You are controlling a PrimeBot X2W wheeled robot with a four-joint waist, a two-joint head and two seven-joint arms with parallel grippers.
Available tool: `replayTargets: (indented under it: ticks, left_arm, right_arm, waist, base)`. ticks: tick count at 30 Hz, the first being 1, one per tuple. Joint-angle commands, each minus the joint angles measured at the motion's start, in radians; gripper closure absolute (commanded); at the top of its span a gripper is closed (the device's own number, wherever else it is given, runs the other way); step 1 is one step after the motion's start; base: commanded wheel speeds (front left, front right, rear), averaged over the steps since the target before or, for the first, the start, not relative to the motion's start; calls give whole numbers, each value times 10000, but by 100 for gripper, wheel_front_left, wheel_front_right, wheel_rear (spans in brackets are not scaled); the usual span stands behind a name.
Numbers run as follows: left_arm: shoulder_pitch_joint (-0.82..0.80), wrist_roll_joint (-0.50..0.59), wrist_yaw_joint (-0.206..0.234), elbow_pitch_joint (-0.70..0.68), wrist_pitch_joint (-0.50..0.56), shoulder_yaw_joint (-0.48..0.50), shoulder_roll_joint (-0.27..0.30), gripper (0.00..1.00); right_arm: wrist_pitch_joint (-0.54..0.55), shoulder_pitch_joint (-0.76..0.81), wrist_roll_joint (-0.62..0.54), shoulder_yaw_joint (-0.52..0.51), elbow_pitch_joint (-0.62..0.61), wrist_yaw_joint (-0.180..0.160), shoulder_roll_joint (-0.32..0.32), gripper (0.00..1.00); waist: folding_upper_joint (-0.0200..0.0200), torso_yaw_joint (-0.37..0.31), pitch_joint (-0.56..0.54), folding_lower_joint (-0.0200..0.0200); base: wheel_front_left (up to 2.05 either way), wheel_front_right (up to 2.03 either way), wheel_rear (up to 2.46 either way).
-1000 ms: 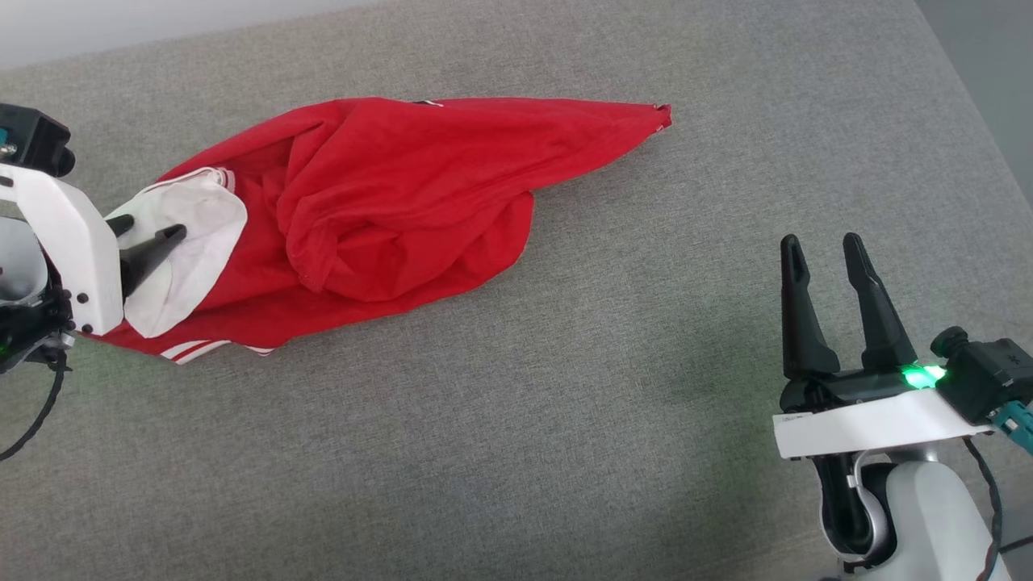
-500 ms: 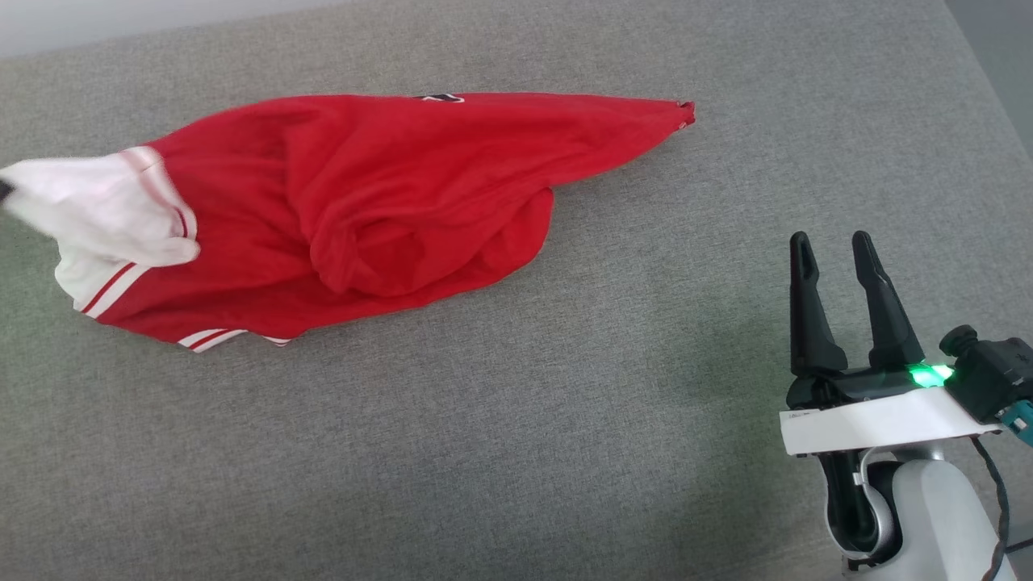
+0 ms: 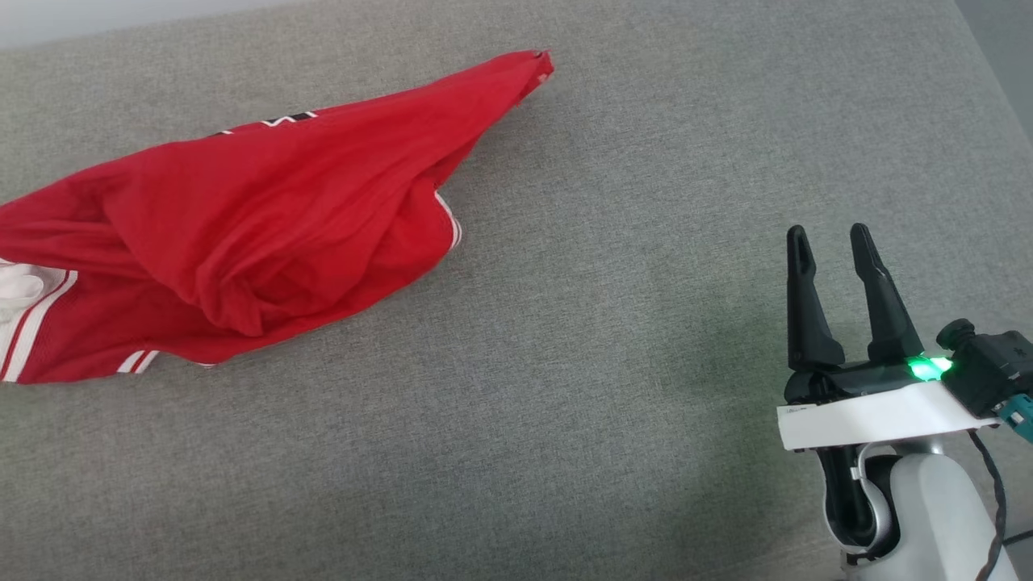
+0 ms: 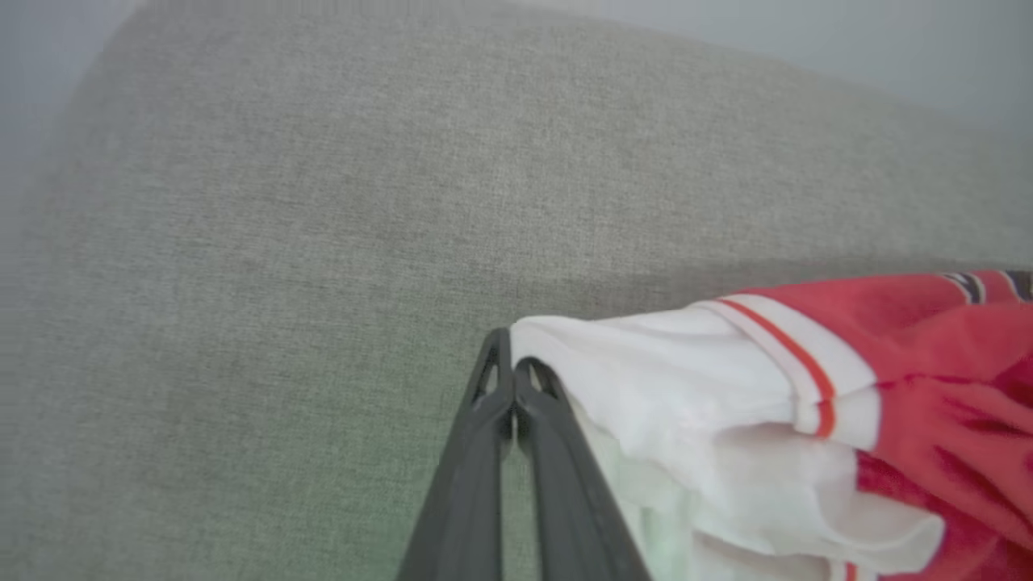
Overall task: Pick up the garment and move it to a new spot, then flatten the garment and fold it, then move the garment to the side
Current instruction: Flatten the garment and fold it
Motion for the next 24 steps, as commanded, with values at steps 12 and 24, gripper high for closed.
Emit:
replayTargets:
  ticks: [12,24]
  left_arm:
    - [127,493,22,634,-1035,-79,-676,100]
    - [163,957,22,-631,-3011,5,-1144,0]
  right_arm:
    - [-51,-268,-502,126,58,-3,-5,0]
    - [49,-1035,-1714,898,1275,-3,-4,0]
  waist:
    - [0,455,-209,-1]
    - [0,1400,-730,-1]
  base:
    - [0,0,0]
    - [0,0,0]
